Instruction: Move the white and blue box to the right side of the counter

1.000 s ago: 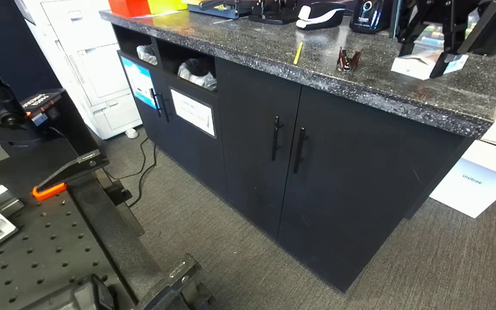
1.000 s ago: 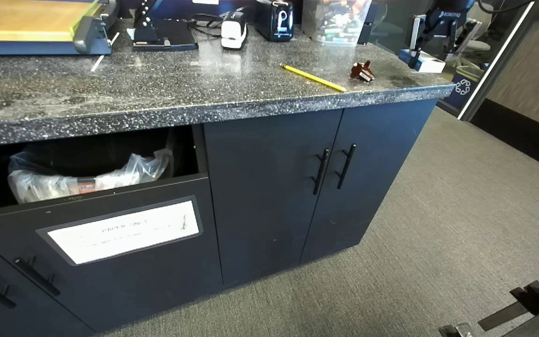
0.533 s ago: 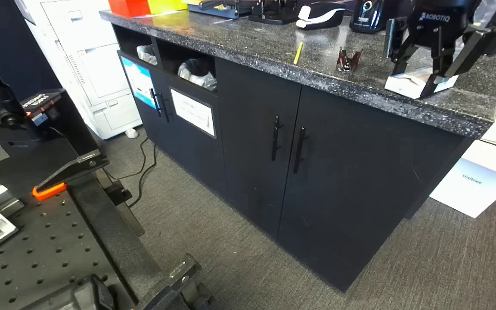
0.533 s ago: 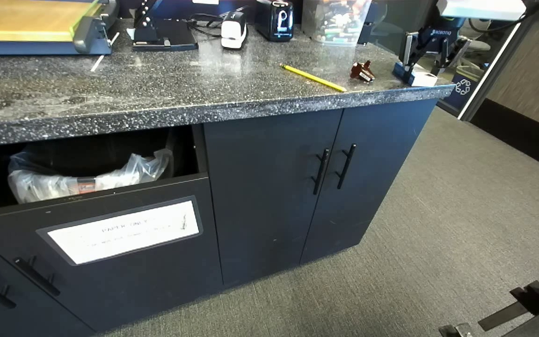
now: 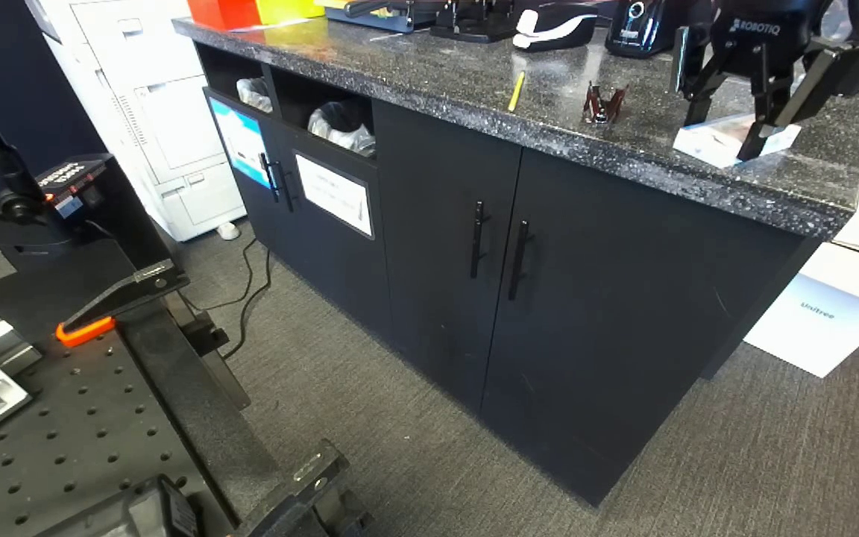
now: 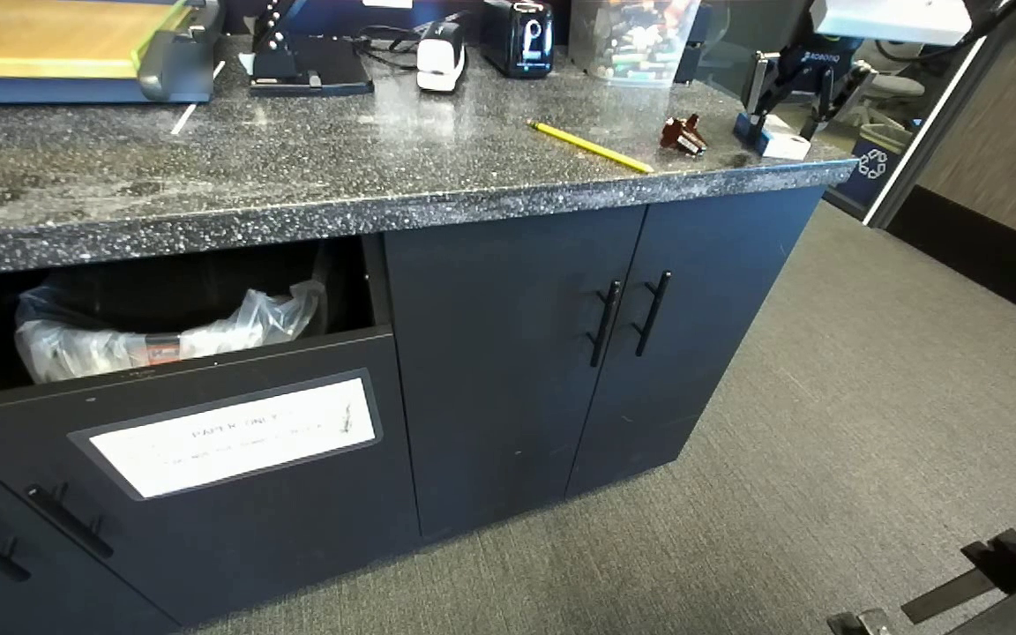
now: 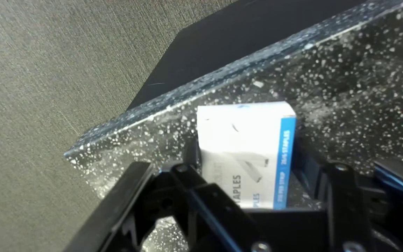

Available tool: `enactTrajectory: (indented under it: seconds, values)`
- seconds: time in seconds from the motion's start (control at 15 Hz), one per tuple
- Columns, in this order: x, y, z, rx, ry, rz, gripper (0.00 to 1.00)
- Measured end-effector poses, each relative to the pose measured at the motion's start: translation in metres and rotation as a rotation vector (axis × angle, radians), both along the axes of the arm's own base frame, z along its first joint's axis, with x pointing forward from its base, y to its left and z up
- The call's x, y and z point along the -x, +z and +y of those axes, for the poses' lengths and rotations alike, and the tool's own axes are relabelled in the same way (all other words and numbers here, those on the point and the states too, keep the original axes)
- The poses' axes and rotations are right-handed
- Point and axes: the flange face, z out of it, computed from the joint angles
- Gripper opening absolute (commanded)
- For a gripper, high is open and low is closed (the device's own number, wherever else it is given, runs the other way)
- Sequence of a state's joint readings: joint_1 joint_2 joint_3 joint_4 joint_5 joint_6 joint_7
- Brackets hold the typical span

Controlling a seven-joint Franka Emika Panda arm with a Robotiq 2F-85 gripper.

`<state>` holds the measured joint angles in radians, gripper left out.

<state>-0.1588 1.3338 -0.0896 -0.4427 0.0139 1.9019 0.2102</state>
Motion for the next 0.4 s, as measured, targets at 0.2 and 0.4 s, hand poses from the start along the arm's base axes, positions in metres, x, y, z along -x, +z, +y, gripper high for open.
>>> enactTrajectory:
  seconds: [0.2,0.4]
  values:
    - [-0.001,0.016,0.01,-0.048,-0.017,-0.006,1.0]
    - [0.003,0.066,0.031,-0.095,-0.022,0.032,1.0]
